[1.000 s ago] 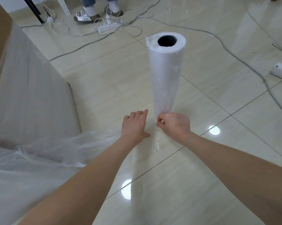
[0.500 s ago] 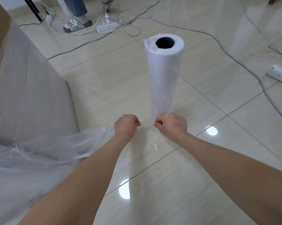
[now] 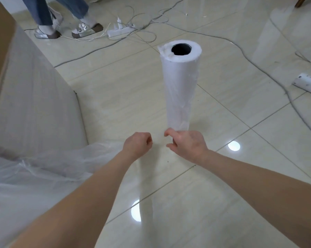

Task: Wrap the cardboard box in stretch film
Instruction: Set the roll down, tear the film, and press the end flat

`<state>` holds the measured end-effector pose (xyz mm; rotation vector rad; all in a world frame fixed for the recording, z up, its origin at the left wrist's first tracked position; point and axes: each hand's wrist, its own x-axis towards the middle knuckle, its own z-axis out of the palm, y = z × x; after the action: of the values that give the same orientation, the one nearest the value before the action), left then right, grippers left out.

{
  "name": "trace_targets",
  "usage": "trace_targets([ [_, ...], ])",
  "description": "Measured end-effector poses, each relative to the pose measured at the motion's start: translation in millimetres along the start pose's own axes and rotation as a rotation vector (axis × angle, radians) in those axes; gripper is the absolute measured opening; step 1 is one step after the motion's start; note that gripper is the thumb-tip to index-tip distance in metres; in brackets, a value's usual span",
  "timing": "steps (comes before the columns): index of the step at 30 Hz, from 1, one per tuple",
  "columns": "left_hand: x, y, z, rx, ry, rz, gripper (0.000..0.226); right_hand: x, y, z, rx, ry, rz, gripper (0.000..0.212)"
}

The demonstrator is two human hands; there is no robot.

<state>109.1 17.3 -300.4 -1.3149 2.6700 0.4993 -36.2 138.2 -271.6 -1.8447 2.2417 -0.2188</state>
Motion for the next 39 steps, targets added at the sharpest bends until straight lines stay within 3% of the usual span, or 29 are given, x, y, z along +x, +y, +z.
trace_targets([
  [8,-10,-11,-6,-0.196,-0.054,0.05,0.008,32,-21,20,-0.031,-0.201,0.155,0.065],
  [12,-11,-15,-11,-0.268,-0.082,0.046,0.016,45,-27,25,0.003,-0.168,0.237,0.037],
  [16,-8,-12,-15,-0.157,-0.04,-0.086,0.005,46,-23,26,-0.036,-0.099,0.245,0.022],
  [19,-2,-2,-10,0.06,0.002,-0.081,0.035,41,-14,30,-0.036,-0.057,0.234,0.023],
  [21,2,10,-4,0.192,0.067,0.079,0.064,39,-9,31,-0.042,-0.034,0.241,0.023],
  [23,7,24,4,0.23,0.057,0.212,0.074,38,-5,31,-0.047,-0.028,0.24,0.023],
  [25,13,33,13,0.199,0.013,0.168,0.065,36,-2,31,-0.036,-0.022,0.235,0.023],
  [29,20,27,20,0.055,-0.025,0.04,0.027,34,2,32,-0.024,-0.01,0.24,0.026],
  [39,15,-26,2,-0.278,-0.016,-0.245,0.012,32,4,35,-0.017,0.008,0.213,0.023],
])
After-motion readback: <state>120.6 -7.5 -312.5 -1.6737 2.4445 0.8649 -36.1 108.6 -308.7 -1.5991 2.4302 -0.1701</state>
